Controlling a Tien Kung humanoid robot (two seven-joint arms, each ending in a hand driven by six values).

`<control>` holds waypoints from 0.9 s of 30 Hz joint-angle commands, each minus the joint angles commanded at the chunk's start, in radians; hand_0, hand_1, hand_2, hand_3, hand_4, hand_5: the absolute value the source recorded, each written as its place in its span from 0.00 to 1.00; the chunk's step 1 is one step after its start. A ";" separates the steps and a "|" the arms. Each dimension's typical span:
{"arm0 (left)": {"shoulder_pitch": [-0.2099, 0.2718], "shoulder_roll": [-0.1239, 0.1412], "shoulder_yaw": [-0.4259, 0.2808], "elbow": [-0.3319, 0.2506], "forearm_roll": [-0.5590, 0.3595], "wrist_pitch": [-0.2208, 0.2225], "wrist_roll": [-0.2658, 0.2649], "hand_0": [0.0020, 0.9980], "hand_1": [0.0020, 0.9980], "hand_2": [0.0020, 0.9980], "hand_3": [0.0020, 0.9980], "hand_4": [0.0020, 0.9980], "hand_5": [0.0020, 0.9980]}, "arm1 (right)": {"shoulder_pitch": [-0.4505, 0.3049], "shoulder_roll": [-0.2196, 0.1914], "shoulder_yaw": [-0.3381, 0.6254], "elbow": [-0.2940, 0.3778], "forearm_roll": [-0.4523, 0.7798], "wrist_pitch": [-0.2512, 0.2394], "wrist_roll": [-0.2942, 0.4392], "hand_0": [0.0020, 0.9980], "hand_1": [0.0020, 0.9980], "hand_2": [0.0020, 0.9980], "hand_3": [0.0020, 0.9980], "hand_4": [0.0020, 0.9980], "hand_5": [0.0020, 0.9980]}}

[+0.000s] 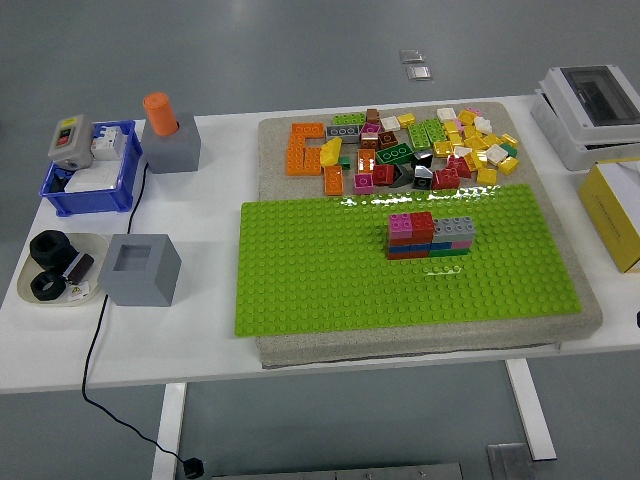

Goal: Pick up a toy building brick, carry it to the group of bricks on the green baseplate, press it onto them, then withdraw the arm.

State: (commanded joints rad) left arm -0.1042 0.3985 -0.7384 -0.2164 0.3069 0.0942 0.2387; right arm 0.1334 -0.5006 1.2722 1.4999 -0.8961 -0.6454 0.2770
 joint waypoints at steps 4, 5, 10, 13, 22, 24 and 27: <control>0.003 0.000 -0.003 0.000 0.005 0.001 0.003 0.81 0.77 0.74 0.77 0.83 0.56 | 0.000 -0.001 0.001 -0.004 0.015 0.000 0.008 0.73 0.71 0.77 0.69 0.73 0.33; 0.004 0.000 -0.003 -0.001 0.006 0.001 0.003 0.81 0.77 0.74 0.77 0.83 0.56 | 0.000 -0.001 0.000 -0.005 0.016 0.000 0.009 0.73 0.71 0.77 0.69 0.73 0.33; 0.013 -0.004 -0.006 -0.002 0.008 0.004 0.006 0.81 0.77 0.74 0.77 0.83 0.56 | 0.006 -0.004 -0.008 -0.011 0.025 0.000 0.010 0.73 0.71 0.77 0.69 0.73 0.33; 0.016 -0.008 -0.006 -0.002 0.007 0.005 0.007 0.81 0.76 0.74 0.77 0.83 0.55 | 0.016 -0.005 -0.017 -0.016 0.031 0.000 0.010 0.71 0.70 0.76 0.69 0.73 0.32; 0.034 -0.042 -0.005 -0.003 -0.003 0.013 0.012 0.81 0.76 0.74 0.78 0.83 0.54 | 0.110 -0.005 -0.113 -0.043 0.051 0.000 0.006 0.70 0.69 0.76 0.69 0.74 0.33; 0.034 -0.049 -0.006 -0.003 -0.002 0.014 0.013 0.80 0.76 0.74 0.78 0.83 0.54 | 0.128 -0.001 -0.130 -0.047 0.069 0.000 0.014 0.70 0.69 0.76 0.69 0.74 0.32; 0.029 -0.056 -0.007 -0.002 -0.001 0.014 0.013 0.80 0.76 0.74 0.78 0.83 0.54 | 0.153 0.008 -0.160 -0.050 0.124 0.000 0.041 0.70 0.69 0.76 0.69 0.74 0.32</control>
State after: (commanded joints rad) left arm -0.0748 0.3421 -0.7453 -0.2181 0.3055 0.1082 0.2517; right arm 0.2867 -0.4924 1.1126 1.4503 -0.7725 -0.6454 0.3181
